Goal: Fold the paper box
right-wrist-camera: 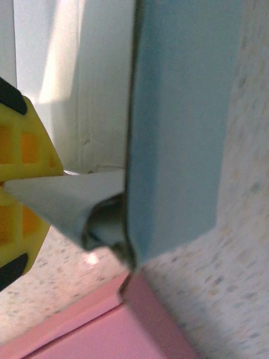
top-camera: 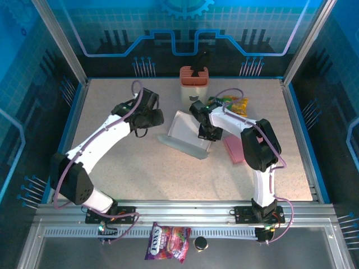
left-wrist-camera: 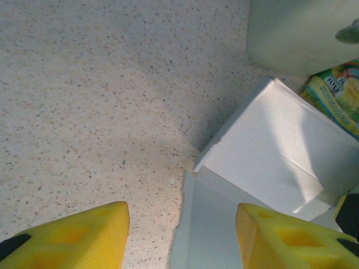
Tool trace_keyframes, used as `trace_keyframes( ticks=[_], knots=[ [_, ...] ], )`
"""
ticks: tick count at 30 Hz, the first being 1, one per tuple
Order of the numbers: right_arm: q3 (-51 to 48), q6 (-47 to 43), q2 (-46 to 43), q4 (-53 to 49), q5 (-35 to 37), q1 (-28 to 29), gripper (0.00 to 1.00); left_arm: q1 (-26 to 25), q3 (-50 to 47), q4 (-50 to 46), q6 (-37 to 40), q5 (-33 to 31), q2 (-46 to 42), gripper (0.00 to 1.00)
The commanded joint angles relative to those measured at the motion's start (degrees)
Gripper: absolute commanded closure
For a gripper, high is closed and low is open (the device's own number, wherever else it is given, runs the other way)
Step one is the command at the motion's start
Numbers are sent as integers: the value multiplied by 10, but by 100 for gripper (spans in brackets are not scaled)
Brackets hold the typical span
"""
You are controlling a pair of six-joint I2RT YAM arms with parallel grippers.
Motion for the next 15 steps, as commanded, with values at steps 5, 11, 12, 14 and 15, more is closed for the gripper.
trace_keyframes(
  ticks=[5,11,12,14,15],
  knots=[
    [38,201,72,-184,-124,-18,100,25,3,-61,26,28,-66,47],
    [39,274,80,-197,-198,-20,100,37,-22,-77,36,50,-100,48],
    [37,290,82,-203,-211,-20,100,37,-28,-77,37,56,-103,48],
    [35,312,90,-215,-238,-20,99,37,-47,-78,34,67,-110,49],
    [31,326,94,-224,-248,-20,99,38,-60,-74,30,77,-114,49]
  ],
)
